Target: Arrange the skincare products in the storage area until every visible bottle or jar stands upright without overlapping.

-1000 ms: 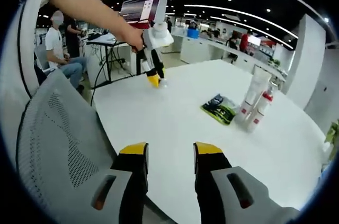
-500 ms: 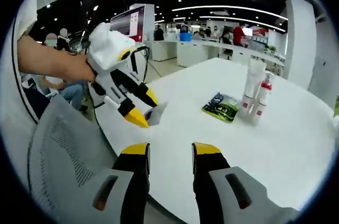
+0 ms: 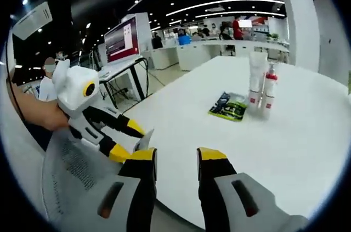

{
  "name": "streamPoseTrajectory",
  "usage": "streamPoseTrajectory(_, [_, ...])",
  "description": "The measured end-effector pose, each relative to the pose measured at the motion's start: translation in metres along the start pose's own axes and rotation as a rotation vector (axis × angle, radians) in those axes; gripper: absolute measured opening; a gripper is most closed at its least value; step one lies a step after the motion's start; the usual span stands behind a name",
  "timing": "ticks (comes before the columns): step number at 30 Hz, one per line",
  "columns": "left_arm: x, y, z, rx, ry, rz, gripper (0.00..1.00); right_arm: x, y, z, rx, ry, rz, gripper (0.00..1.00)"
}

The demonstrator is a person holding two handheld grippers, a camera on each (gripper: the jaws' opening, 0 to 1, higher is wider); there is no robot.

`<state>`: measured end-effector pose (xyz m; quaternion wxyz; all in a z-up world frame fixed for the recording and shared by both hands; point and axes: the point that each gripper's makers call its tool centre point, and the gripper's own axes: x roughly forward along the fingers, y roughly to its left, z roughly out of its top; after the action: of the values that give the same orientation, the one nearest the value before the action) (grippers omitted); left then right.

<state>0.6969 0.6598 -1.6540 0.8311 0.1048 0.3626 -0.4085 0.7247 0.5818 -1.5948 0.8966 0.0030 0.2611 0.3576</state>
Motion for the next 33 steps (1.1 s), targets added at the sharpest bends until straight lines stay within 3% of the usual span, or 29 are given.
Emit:
streamPoseTrajectory(8, [0.003, -0.021, -0.009, 0.007, 0.016, -0.024, 0.36, 0.002, 0.005, -0.003, -0.025, 0.017, 0.011, 0.24])
streamPoseTrajectory(16, [0.004, -0.016, -0.015, 0.059, 0.030, 0.016, 0.36, 0.003, 0.011, -0.004, -0.048, 0.023, 0.032, 0.23])
streamPoseTrajectory(28, [0.005, -0.020, -0.011, 0.152, 0.024, 0.036, 0.36, 0.003, 0.015, 0.000, 0.024, 0.004, 0.071, 0.27])
streamPoseTrajectory(33, [0.006, -0.024, -0.012, 0.195, 0.033, 0.032, 0.36, 0.005, 0.021, -0.005, 0.070, 0.031, 0.117, 0.27])
